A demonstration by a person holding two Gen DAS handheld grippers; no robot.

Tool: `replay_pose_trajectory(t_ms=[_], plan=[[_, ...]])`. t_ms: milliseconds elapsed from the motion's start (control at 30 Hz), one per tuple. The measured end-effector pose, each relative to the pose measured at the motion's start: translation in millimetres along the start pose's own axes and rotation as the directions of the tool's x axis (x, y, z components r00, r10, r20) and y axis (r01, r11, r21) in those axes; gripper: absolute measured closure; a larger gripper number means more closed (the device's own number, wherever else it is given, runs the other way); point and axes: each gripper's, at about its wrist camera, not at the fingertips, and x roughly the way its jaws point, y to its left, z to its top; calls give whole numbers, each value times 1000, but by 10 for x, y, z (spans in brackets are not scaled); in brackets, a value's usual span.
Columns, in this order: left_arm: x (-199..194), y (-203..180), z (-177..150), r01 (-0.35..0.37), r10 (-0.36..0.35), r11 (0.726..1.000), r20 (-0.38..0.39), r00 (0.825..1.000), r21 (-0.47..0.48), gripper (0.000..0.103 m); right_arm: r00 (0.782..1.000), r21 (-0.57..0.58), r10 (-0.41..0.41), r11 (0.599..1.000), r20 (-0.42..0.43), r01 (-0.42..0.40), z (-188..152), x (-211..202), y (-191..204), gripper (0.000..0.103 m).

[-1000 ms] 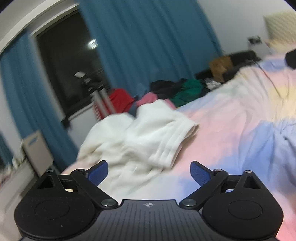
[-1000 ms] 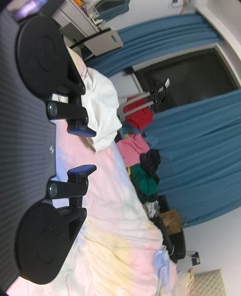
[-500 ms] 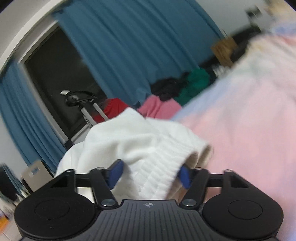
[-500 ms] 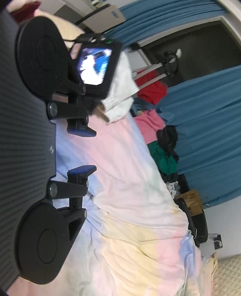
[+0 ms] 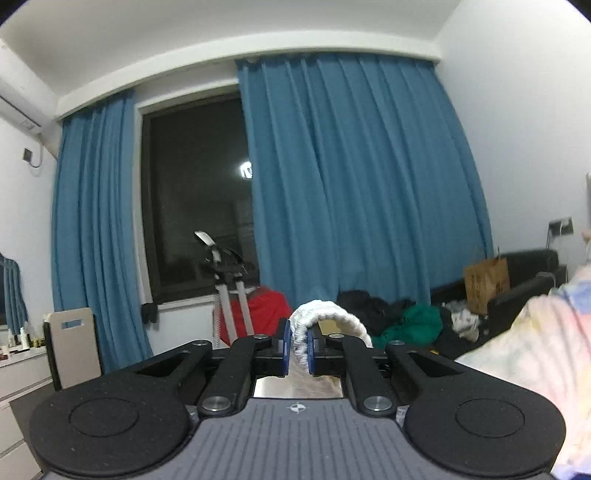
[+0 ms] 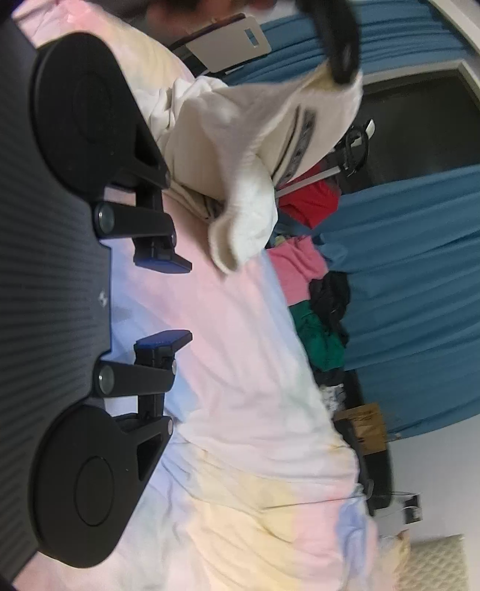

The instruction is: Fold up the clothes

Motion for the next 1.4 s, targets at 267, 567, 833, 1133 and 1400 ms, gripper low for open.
replay_pose_trajectory(t_ms=[267,567,833,1133,1400], plan=[[-1306,912,306,-17,16,993,-6,1000,-120,95,997,-106,73,992,15,-71,41,-483,311,65],[-2103,2173,-231,-209,172,944,-159,972,-257,96,950,-24,217,973,-224,-228,-65,-981,712,64],[-1879,2847,-938,-344,242,887,-325,914,-307,95,870,-258,257,886,-420,-386,-740,-511,1333,47],[-1339,3214,-1463,-371,241,899,-442,864,-234,87,863,-194,269,905,-428,-378,-931,63,1501,52],[-1467,3244,-1483,-322,179,919,-490,853,-225,80,939,-386,252,862,-234,-328,-660,-244,1697,77]])
